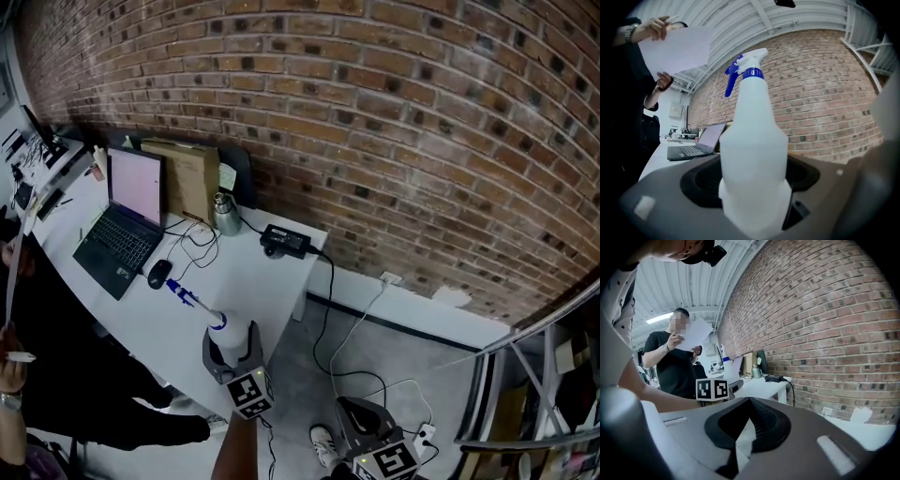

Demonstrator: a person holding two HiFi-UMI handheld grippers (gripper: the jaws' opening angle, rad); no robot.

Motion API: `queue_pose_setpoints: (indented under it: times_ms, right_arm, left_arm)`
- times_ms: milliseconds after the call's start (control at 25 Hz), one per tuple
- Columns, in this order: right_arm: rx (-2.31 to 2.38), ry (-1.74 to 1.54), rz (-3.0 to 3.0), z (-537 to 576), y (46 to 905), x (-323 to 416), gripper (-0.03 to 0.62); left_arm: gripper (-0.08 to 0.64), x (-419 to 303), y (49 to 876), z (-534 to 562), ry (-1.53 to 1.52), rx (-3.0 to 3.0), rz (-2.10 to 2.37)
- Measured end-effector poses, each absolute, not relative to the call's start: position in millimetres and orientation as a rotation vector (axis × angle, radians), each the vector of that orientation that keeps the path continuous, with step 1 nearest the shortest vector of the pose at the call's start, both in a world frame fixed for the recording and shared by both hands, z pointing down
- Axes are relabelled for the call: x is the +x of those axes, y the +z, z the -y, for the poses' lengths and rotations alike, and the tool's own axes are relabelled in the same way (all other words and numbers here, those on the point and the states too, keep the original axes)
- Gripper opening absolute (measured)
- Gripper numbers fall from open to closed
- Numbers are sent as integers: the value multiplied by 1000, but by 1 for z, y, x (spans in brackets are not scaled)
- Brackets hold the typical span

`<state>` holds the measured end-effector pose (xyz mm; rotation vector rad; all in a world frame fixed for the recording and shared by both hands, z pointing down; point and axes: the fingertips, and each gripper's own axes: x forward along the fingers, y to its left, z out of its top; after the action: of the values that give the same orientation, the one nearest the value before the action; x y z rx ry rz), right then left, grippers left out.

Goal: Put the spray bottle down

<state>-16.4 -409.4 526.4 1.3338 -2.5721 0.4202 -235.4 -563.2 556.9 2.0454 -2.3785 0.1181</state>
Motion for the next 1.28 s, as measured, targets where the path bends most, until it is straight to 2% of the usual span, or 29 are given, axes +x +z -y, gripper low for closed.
queue_pose_setpoints:
  times_ms: [640, 960, 1080, 1200, 1280]
  right_arm:
    - [1306, 414, 2589, 394, 521, -20, 0]
    - [1331, 356, 2592, 417, 530, -39, 0]
    - [1333, 303, 2624, 425, 522, -53, 0]
    - [1336, 283, 2657, 422, 511, -67, 0]
    - [1335, 284, 2673, 410, 504, -73, 0]
  left_arm:
    - [379, -233, 570, 540, 229, 2042, 2349]
    - [374, -211, 551, 493, 149, 2070, 2229]
    - [343, -198, 532, 463, 91, 2082, 2177]
    - [278, -194, 510, 429, 47, 2067, 2176]
    - [186, -193, 498, 404, 41, 2048, 2188]
